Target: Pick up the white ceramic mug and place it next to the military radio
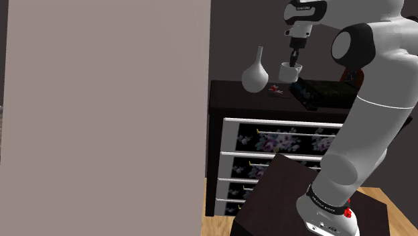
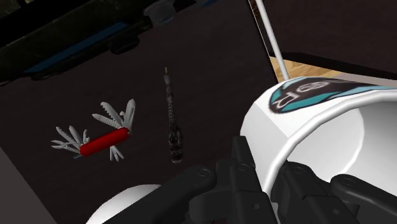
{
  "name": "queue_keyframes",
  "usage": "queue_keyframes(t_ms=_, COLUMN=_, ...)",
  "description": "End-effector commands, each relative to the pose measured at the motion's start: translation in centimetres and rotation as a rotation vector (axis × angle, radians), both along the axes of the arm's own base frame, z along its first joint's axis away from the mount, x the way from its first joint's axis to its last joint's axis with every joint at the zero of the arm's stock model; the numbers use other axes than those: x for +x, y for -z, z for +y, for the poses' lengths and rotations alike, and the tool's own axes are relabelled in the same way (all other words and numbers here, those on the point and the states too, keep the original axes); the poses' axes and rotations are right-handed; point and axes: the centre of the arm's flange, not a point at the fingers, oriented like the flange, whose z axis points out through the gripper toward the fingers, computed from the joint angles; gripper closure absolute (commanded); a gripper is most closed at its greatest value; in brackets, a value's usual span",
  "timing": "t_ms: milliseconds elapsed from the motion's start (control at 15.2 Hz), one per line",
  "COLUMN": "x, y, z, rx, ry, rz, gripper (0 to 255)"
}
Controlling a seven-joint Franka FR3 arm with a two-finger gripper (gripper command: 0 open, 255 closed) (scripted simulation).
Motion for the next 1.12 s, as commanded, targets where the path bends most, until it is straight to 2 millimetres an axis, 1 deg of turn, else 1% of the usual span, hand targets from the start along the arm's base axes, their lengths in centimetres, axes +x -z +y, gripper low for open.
queue_keyframes(t_ms=0, x=-2.0, y=0.7, z=-0.8, rx=0.0, ry=-0.002, rz=0.0, gripper=255)
queue_keyframes(t_ms=1056, x=-2.0, y=9.1, z=-0.8, rx=0.0, ry=-0.002, rz=0.0, gripper=255)
